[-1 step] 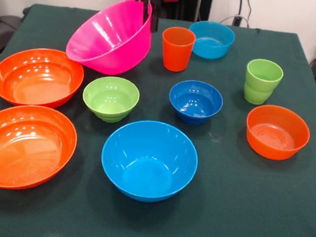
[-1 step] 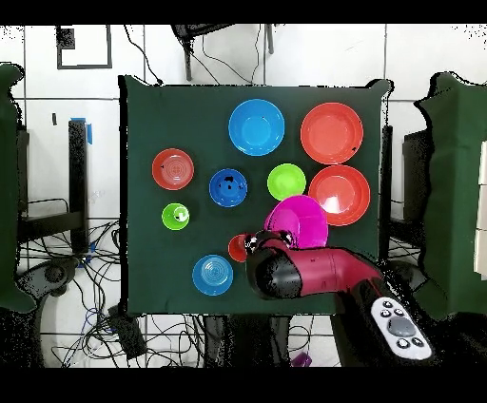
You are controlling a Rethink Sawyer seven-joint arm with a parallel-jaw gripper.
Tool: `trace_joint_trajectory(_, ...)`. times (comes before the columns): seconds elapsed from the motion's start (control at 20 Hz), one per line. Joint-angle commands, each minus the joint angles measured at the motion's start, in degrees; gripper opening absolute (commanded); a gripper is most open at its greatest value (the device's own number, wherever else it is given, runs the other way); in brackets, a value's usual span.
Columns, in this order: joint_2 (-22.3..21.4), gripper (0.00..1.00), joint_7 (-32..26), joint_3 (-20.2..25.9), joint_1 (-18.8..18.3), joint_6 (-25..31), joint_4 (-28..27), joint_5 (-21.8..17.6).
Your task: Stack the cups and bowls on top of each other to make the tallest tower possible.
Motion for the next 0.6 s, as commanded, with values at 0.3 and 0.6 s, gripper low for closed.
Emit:
trace_joint_trajectory(0.3, -11.91, 0.00, -3.67, 13.07, -1.21, 15.09, 6.03, 9.15)
trace_joint_trajectory(0.6, -15.65, 0.00, -4.37, 15.12, -1.64, 18.61, 7.25, 12.27)
